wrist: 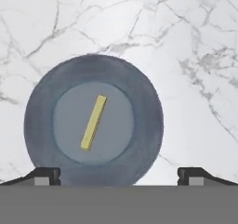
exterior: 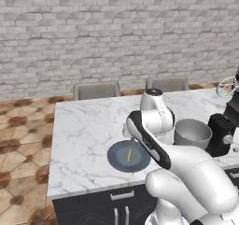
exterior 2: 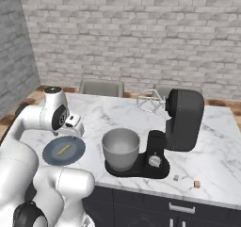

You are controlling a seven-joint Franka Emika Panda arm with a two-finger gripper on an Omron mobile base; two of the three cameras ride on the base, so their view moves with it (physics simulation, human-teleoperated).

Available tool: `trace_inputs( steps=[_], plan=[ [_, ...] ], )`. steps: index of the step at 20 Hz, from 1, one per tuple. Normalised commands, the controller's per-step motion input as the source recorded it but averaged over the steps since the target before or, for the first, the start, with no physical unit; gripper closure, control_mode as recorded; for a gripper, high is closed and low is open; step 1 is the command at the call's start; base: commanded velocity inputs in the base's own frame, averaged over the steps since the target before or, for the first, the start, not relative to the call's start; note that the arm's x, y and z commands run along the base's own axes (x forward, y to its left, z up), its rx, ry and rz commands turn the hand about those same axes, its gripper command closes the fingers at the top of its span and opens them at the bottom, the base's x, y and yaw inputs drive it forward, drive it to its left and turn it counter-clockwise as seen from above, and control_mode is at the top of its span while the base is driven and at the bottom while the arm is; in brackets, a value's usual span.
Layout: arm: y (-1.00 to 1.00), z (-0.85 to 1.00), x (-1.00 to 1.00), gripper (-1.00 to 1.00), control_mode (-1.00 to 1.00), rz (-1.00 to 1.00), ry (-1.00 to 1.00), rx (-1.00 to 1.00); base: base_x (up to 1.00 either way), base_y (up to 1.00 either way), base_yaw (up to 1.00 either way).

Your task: Add butter and sugar cubes to the stand mixer bowl and then turn on the stand mixer to begin making frosting.

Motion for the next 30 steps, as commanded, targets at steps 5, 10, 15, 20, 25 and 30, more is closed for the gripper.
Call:
trace_inputs(
  steps=[5,10,15,20,25,30],
  plan=[
    [0.68,-0.25,0.12,-1.00,-1.00,-0.29,0.00,-0.04,0.00,0.00,0.00],
    [0.25,-0.38,0.01,-1.00,-1.00,-0.25,0.08,0.00,0.00,0.00,0.00],
    [-0.01,-0.34,0.02,-1.00,-1.00,-0.14,0.08,0.00,0.00,0.00,0.00],
    [-0.17,-0.19,0.02,-1.00,-1.00,-0.10,0.05,0.00,0.00,0.00,0.00],
    [-0.05,-0.25,0.19,-1.00,-1.00,-0.07,0.05,0.00,0.00,0.00,0.00],
    [0.00,-0.24,0.30,-1.00,-1.00,-0.02,0.02,0.00,0.00,0.00,0.00]
  ],
)
